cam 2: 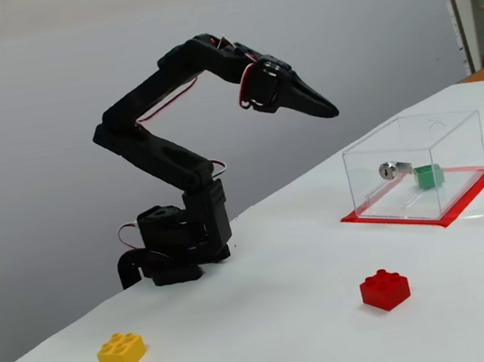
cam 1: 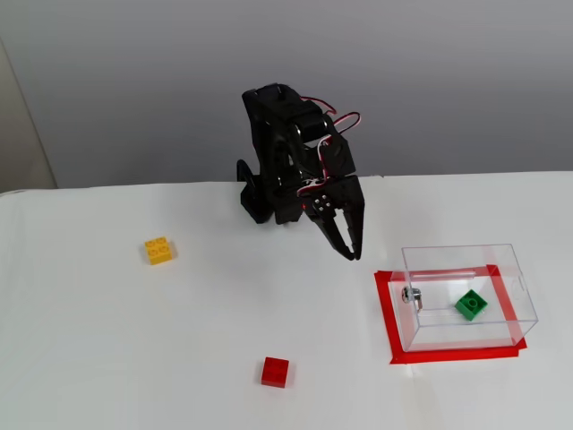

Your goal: Pick the green lego brick and place it into the transparent box

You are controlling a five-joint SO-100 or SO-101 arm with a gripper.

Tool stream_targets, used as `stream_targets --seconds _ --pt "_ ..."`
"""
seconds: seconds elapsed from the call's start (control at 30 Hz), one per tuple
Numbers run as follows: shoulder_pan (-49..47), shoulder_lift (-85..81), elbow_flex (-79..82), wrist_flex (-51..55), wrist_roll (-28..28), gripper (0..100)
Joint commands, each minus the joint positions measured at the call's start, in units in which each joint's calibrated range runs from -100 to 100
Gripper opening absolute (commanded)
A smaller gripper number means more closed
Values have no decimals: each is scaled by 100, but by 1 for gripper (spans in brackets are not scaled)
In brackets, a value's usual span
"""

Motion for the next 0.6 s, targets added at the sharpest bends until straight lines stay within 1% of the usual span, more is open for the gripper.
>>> stream_targets --seconds 0.0,0.23,0.57 --pt "518 -629 435 13 0 1" --pt "1457 -1546 1349 13 32 1" --pt "2344 -2954 2623 -83 -10 1"
